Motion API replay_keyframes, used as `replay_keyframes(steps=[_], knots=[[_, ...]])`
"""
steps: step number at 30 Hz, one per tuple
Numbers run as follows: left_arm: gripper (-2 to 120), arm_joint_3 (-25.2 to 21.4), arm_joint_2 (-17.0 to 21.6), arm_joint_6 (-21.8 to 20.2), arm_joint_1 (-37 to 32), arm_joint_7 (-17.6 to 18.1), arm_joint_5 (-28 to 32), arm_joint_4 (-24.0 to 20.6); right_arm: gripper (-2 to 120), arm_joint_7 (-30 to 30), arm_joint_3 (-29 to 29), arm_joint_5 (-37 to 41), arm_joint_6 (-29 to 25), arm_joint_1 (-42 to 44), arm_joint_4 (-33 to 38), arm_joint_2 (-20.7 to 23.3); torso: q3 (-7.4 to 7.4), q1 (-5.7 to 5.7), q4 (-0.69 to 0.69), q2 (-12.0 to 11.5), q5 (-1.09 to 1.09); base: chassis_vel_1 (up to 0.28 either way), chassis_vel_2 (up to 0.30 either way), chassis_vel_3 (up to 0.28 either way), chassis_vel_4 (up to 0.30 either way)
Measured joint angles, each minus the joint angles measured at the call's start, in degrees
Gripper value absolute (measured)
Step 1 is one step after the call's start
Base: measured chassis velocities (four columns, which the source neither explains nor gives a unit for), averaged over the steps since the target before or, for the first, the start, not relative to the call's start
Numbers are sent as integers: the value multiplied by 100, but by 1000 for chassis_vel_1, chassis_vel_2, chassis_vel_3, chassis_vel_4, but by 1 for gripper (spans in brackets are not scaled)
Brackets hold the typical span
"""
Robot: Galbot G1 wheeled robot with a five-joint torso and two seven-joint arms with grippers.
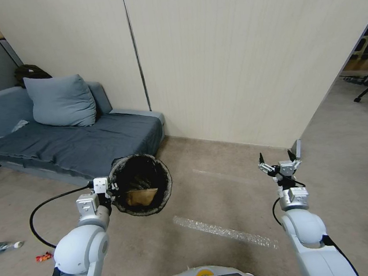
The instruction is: Pick up the trash bin, then pick up the garbage from the floor and place it into the trash bin.
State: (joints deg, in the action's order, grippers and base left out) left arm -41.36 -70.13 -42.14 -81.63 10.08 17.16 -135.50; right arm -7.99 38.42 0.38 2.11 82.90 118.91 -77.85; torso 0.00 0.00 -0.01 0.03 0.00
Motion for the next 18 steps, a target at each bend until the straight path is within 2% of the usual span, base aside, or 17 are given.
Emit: replay_keyframes(steps=[8, 18], knots=[[1, -46, 14, 0, -27, -4, 70, -53, 100, -29, -54, -2, 9, -33, -77, 32, 0, 0, 0, 0, 0, 0, 0, 0, 0], [1, -53, 41, 0, 57, 9, 147, -7, 100, -62, -111, 1, 41, -47, -116, 39, 0, 0, 1, 0, 1, 62, 59, 74, 68]])
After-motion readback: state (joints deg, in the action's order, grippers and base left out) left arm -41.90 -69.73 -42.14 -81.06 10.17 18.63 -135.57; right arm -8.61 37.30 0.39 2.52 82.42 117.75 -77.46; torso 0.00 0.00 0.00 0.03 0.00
